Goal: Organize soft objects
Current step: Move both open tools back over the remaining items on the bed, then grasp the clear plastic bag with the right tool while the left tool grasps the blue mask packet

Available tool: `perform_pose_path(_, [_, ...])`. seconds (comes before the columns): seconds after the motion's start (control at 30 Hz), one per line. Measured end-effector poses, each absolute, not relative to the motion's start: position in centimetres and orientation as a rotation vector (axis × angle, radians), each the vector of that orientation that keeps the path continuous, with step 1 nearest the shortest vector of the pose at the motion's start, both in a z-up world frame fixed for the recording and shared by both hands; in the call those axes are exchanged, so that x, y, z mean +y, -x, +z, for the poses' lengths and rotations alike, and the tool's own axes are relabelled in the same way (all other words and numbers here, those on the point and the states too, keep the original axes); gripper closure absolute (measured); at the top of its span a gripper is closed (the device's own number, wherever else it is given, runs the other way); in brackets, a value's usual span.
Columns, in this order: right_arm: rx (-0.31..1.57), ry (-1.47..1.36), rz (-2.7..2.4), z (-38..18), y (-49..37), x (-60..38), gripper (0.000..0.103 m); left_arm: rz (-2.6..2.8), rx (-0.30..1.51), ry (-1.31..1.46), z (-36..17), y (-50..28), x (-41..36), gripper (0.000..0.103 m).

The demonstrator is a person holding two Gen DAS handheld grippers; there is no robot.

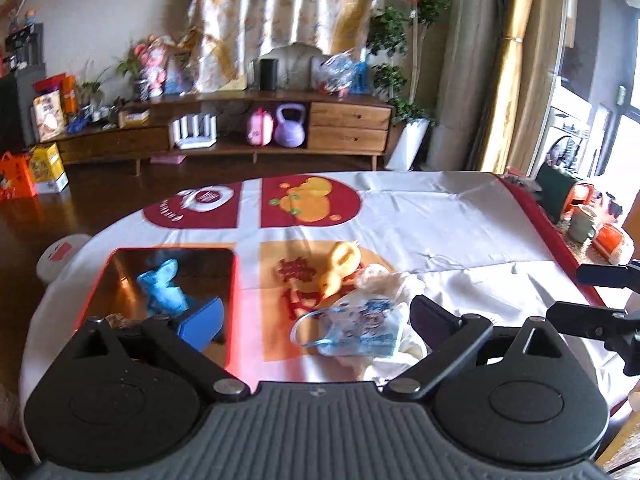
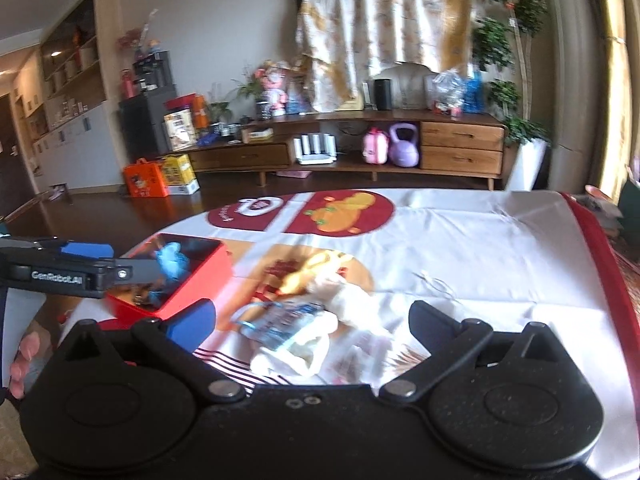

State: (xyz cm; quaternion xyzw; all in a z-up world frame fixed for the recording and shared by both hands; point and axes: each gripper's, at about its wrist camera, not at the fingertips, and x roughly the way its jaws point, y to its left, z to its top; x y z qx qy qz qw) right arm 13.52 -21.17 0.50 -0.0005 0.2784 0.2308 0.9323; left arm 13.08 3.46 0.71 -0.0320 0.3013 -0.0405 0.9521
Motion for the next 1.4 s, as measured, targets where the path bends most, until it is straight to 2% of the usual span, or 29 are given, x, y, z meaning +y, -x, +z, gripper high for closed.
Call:
perform_pose_path(0.37, [0.585,0.012,0.356,-2.1,-15.3,-26.4,0.0,-0.195,0.685,0.199,-1.9,-16.2,0.8,0.003])
perform_pose_path(0.7, [0.644,0.05,0.284,-5.5,-20.7,-30.1,0.0,-0.091,0.681,0.092,-4.8,-18.9,-1.4,0.003])
perform_pose_path(1.13, [0.734,0.073,0.265,-9.8,-26.5,-31.4,0.002,-0.165,0.782,0.014,-9.6,-22.7,-3.7,0.003])
perform_pose_path(1.4, [0.772,0.104,0.273,-11.5,-29.2,-30.8,0.004,-0.226,0.847,0.06,-11.1,-25.0,-2.8,0.003])
